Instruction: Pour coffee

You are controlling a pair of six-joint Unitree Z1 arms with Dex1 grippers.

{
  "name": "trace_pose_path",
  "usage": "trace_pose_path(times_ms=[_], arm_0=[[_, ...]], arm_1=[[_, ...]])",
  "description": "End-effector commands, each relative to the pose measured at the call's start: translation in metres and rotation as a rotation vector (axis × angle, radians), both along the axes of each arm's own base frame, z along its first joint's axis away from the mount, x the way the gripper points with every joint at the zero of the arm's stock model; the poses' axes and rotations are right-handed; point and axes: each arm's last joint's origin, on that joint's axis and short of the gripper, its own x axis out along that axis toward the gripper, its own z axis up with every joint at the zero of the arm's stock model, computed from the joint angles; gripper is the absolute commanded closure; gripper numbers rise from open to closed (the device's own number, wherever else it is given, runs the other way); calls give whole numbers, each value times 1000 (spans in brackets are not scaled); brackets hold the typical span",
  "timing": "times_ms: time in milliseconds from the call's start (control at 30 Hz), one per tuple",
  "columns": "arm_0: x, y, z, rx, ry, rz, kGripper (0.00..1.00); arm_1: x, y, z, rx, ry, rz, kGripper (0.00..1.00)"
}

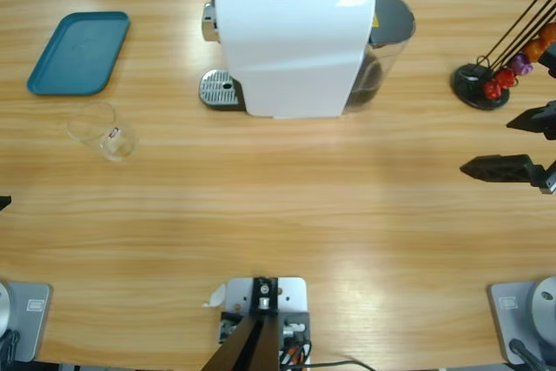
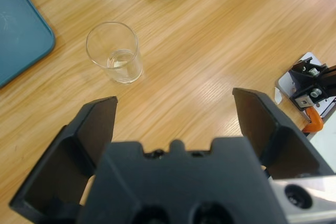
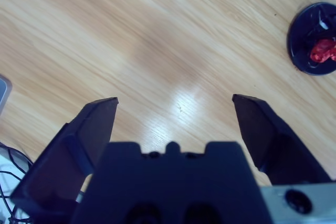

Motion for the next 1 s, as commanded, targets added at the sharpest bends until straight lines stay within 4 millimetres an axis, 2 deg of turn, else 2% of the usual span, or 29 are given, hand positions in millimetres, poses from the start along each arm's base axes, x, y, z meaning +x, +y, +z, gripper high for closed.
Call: trace_pose_path(times_ms=[33, 267, 333, 400, 433, 467, 533, 633, 700, 767, 833, 867, 1000], arm_0=[[2, 0, -10, 17, 33, 31, 0], [6, -3, -5, -20, 53, 68, 0], [12, -6, 28, -48, 40, 91, 0], [29, -15, 66, -99, 4, 96, 40], [40, -22, 82, -125, -2, 94, 93], [58, -32, 96, -152, 24, 105, 104], [96, -48, 107, -172, 108, 122, 105], [157, -61, 97, -239, 310, 183, 71], [180, -66, 90, -257, 363, 260, 4], [196, -72, 91, -280, 390, 278, 21], [213, -80, 89, -324, 436, 305, 161], [223, -84, 86, -356, 456, 326, 193], [251, -111, 78, -434, 568, 319, 182]], arm_1=[[0, -4, -7, -40, 15, -47, 0], [2, -3, -8, -47, 19, -48, 0], [2, -3, -8, -48, 20, -48, 0], [3, -2, -9, -52, 26, -48, 0], [4, -1, -9, -56, 30, -48, 0], [6, 0, -10, -59, 37, -47, 0], [7, 1, -11, -63, 42, -47, 0], [6, 0, -11, -63, 42, -47, 0], [4, -2, -10, -57, 34, -47, 0], [1, -3, -9, -49, 24, -47, 0], [1, -4, -8, -47, 22, -47, 0], [0, -4, -8, -47, 21, -47, 0], [0, -4, -8, -48, 22, -47, 0]])
